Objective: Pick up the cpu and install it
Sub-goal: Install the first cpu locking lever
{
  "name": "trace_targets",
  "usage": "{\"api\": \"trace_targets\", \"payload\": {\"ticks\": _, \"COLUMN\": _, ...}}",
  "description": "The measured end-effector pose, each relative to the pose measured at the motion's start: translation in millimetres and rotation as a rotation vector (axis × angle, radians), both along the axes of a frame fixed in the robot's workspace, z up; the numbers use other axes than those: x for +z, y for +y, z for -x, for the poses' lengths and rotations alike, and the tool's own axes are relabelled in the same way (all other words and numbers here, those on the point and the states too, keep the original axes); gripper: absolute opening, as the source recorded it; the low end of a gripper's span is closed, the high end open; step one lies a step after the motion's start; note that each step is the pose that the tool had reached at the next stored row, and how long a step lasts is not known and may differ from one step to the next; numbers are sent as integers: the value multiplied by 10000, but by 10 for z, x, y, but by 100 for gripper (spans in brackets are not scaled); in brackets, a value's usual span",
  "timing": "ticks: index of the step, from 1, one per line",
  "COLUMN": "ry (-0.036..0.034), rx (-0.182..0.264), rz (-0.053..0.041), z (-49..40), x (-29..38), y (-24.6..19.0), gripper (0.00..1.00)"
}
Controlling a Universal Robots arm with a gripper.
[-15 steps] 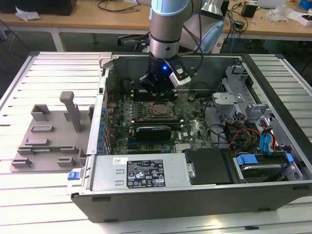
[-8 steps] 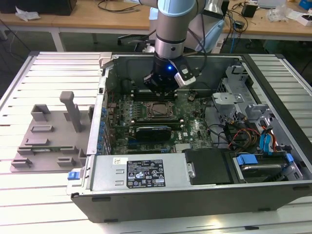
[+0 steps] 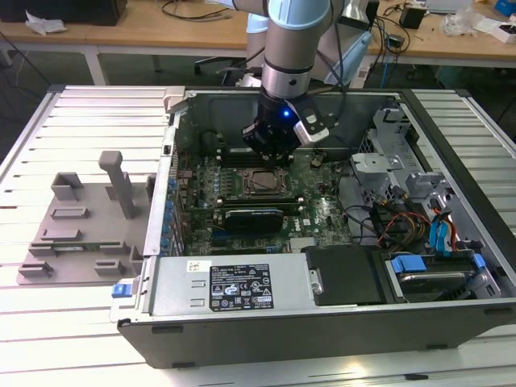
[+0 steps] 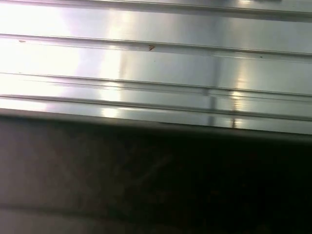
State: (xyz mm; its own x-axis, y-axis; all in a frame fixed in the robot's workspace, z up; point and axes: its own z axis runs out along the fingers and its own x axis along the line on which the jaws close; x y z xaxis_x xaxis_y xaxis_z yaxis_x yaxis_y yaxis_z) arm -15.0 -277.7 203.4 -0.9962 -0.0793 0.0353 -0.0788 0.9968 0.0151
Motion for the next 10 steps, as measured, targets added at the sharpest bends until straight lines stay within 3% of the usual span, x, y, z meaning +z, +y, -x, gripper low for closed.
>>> {"api": "trace_targets", "payload": {"ticks": 10, "ry": 4, "rx": 0, "rz": 2, "z": -15, "x": -5, "y": -42, "gripper": 11}}
